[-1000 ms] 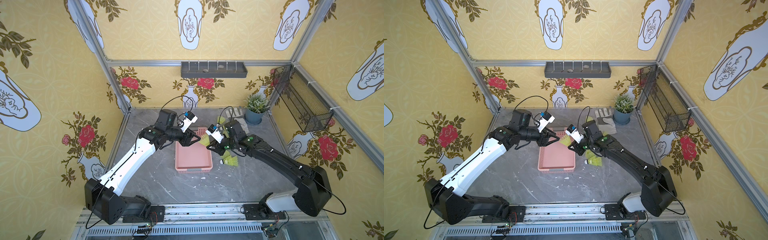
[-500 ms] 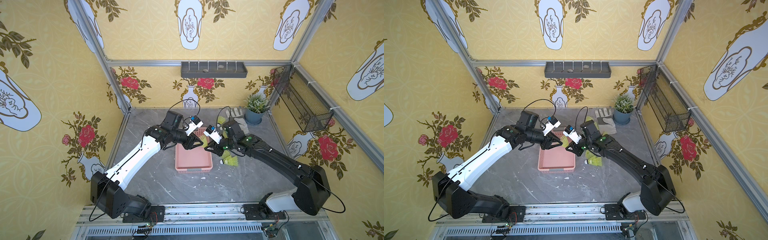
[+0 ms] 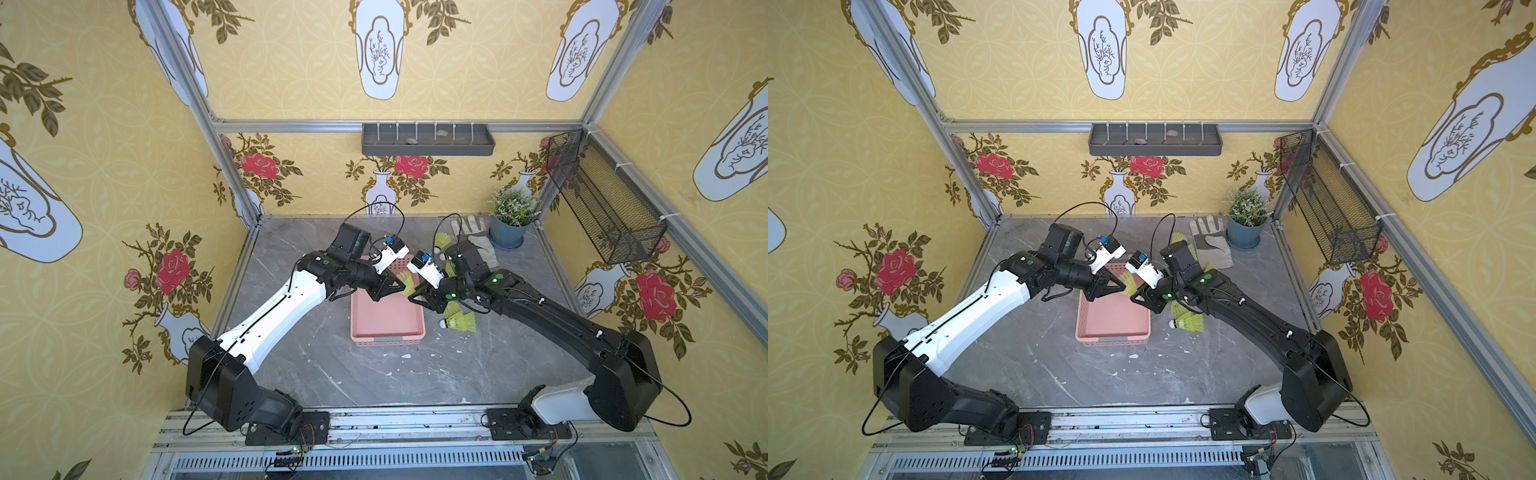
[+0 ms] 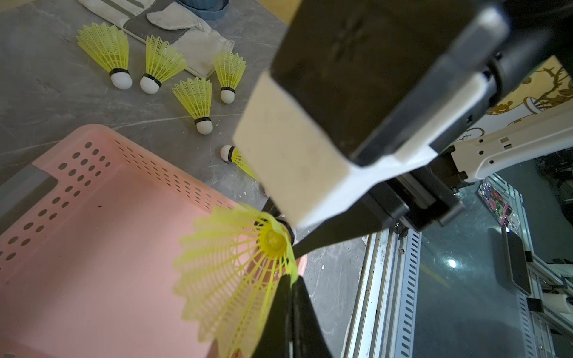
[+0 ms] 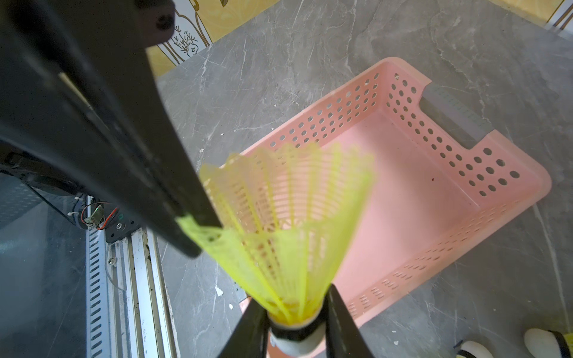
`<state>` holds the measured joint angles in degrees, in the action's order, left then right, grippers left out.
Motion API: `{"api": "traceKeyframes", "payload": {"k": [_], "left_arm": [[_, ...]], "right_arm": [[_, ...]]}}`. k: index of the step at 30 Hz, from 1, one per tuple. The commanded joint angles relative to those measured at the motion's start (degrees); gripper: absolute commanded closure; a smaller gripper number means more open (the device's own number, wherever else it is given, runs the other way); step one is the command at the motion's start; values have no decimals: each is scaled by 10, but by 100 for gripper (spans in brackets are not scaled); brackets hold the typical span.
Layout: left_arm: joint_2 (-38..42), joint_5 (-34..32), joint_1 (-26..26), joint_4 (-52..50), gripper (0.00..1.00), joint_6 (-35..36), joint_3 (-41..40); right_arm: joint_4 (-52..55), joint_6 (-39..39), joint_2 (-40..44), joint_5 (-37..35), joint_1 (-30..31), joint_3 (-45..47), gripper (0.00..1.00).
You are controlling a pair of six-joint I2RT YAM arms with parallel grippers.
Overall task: Put the shuttlecocks into the storage box
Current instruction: Place the shuttlecock in the storage box.
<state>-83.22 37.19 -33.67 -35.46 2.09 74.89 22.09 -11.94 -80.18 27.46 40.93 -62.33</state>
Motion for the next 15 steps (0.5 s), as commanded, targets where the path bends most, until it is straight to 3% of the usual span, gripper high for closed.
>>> {"api": "traceKeyframes", "payload": {"k": [1,9,15], "left_arm": [[10,-39,0,64,100,-59,-22],[40,-149,0,232,100,-234,-106],[29,-209,0,282,100,-320,-137]], "right_arm": [[-31,14,12,-56,0,12,48],[-137,64,74,-215,0,83,41],[-189,118,114,-309,0,129,41]]}}
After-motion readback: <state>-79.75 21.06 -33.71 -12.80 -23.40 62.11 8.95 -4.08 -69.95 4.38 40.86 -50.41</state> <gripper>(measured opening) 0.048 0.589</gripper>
